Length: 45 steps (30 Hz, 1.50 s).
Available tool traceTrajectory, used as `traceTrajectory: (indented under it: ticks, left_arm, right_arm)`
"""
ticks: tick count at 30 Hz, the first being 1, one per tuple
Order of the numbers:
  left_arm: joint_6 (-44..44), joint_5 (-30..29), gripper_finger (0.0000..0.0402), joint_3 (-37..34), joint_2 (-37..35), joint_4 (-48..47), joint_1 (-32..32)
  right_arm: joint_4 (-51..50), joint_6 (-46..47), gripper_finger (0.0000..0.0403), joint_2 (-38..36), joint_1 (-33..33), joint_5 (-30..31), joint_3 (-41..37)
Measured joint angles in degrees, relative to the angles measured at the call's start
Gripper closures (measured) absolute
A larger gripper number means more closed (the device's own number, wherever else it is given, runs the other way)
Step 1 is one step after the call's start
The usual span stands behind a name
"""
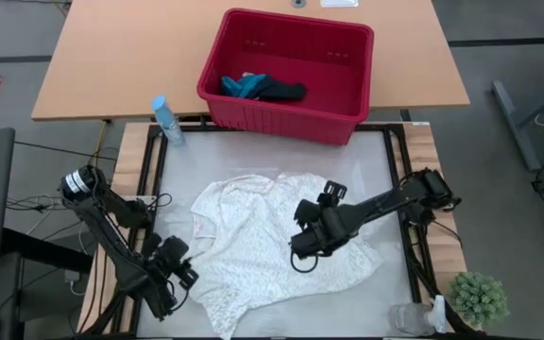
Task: Fold Laundry from Bin
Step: Fold the white shirt
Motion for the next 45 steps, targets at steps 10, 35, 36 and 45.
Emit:
traceTrajectory:
  ticks: [10,35,36,45]
  left_arm:
    - [19.9,-17.8,0.0164,4.9,-0.9,-10.3,16.2]
    - [96.8,19.2,0.0164,-25.1,-28.0,48.5,74.4]
    - [97.8,20.1,0.0164,-25.4,-27.2,48.9,74.9]
    - [104.2,21.5,0.0164,-26.3,-19.4,53.7,76.3]
  right_arm:
    - [5.3,0.3,0.0219,0.0,4.6,-1.7,0.0]
    - [5.6,0.2,0.0219,0.0,10.8,-1.5,0.0]
    - [5.6,0.2,0.0219,0.0,10.8,-1.4,0.0]
    - [5.9,0.2,0.0219,0.1,10.8,-1.4,0.0]
